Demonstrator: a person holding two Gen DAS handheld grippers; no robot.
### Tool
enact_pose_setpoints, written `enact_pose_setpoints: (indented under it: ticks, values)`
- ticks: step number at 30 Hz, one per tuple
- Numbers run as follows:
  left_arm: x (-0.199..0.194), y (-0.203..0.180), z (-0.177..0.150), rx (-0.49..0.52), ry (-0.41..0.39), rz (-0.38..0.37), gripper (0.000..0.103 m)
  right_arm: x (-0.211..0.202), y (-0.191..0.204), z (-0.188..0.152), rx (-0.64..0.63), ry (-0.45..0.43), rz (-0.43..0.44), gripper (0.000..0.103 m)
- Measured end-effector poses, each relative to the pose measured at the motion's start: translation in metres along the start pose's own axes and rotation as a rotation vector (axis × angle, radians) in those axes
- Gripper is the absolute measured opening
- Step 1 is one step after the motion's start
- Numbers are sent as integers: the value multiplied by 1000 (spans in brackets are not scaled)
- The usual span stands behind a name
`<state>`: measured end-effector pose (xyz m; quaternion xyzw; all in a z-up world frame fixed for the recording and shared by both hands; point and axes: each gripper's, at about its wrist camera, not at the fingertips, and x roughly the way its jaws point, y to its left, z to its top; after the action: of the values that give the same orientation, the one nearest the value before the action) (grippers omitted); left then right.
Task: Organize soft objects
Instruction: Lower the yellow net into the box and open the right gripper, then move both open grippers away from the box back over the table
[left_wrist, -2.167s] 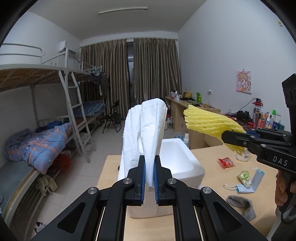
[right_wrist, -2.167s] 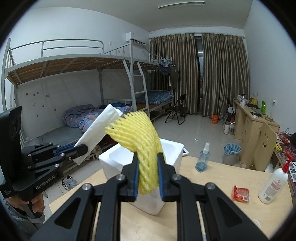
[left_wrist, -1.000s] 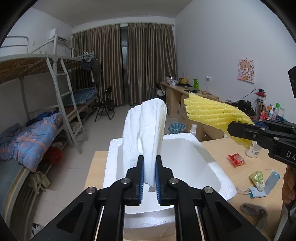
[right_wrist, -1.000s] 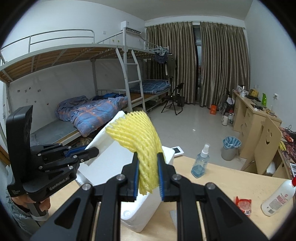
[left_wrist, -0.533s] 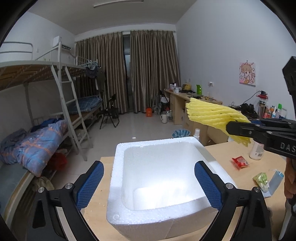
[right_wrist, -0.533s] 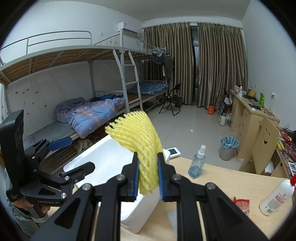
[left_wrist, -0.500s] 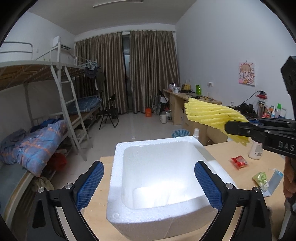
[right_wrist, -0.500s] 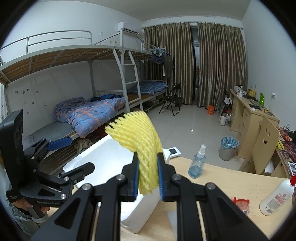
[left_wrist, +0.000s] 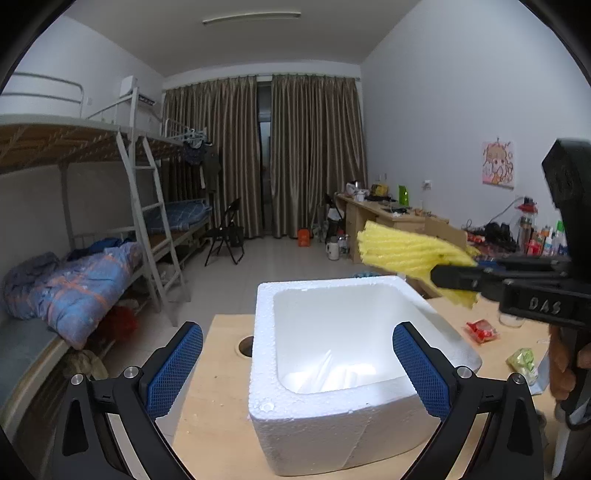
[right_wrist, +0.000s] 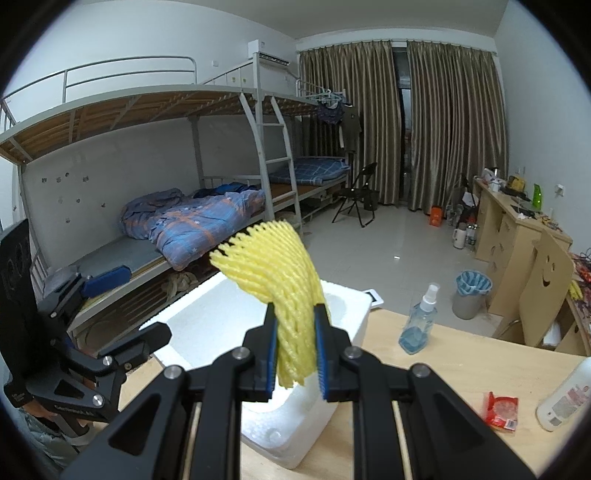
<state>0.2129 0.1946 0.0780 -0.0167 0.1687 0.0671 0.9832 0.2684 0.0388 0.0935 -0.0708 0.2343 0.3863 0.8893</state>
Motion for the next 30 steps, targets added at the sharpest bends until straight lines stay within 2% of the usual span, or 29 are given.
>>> enact_pose_setpoints:
  ticks: [9,10,12,13,14,19,28,30]
  values:
    - [-10,0,-4,-33,-61,-25,103,15,2,-5,-2,27,33,22]
    - [-10,1,-4,-23,-57,-24,103,15,3,-6,1,25,33,25]
    - [-11,2,-5,-25,-59,-22,103,15,3,-6,0,21,26,39]
    - [-10,2,-6,-26,-56,-24,103,15,2,-6,3,19,31,51]
    - [-9,3,-6,-27,-52,-26,103,14,2,-6,7,14,40,55]
    - [-3,2,-8,-25,-34,-24,103,12,5,-7,3,11,43,61]
    - [7,0,-12,-28,-5,-21,103,9,4,-7,5,0,35,62]
    - [7,0,-12,-30,-5,-23,103,8,4,-6,5,-3,23,64]
